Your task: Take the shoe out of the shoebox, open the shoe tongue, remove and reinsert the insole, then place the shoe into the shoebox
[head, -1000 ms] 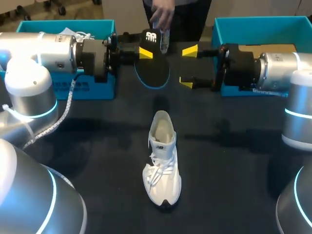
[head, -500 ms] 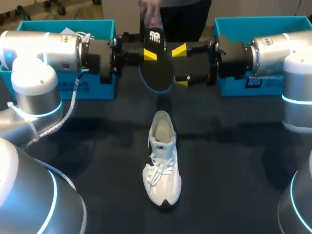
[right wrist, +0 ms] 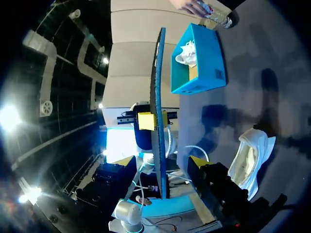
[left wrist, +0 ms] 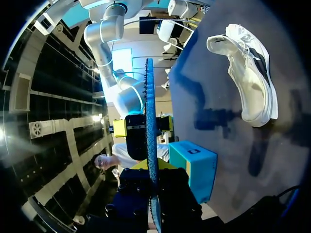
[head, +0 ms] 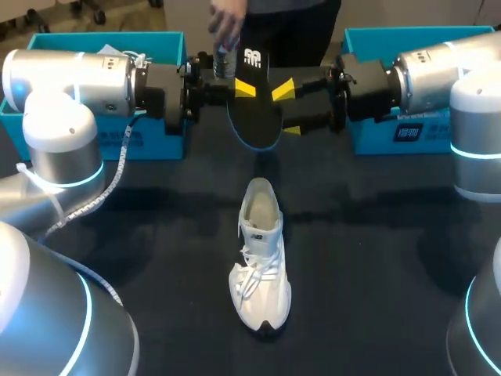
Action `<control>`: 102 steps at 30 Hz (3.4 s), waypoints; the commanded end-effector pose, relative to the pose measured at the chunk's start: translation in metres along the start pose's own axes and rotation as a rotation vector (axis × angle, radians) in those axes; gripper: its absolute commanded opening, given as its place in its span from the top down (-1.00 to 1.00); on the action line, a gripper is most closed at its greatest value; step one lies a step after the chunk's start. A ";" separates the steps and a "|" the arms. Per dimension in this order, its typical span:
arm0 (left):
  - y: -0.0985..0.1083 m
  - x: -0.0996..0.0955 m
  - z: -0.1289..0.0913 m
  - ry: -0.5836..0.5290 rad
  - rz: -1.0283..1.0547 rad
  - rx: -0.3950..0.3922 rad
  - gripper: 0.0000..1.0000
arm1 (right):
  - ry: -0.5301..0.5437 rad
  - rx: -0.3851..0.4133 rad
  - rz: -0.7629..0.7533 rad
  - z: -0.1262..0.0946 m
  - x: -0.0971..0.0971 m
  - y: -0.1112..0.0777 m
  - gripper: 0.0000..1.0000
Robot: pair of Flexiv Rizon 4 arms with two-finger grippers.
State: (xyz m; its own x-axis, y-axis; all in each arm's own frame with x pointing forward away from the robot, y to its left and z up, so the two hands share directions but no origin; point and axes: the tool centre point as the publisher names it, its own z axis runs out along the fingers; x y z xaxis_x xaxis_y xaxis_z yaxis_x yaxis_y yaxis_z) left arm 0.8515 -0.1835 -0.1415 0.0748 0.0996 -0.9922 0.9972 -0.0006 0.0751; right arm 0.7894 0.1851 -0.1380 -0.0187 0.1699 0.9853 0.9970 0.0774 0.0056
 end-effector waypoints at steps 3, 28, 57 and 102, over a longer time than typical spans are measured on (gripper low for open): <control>0.000 0.002 0.005 0.002 0.002 -0.009 1.00 | -0.007 0.011 0.004 0.009 -0.004 0.001 -0.27; -0.001 0.001 0.007 0.010 -0.013 -0.014 1.00 | -0.031 -0.005 -0.009 0.018 -0.004 0.002 0.13; -0.001 0.001 0.007 0.010 -0.013 -0.014 1.00 | -0.060 -0.033 -0.018 0.020 -0.001 0.002 0.38; -0.019 0.001 -0.061 0.233 -0.174 -0.014 -1.00 | 0.014 -0.075 -0.307 -0.001 -0.003 0.014 1.00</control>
State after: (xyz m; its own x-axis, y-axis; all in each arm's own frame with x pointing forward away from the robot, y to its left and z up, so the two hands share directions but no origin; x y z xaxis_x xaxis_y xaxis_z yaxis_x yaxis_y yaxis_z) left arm 0.8359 -0.1410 -0.1489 -0.0998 0.2460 -0.9641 0.9946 0.0527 -0.0895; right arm 0.7986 0.1897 -0.1365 -0.2980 0.1789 0.9377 0.9545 0.0434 0.2951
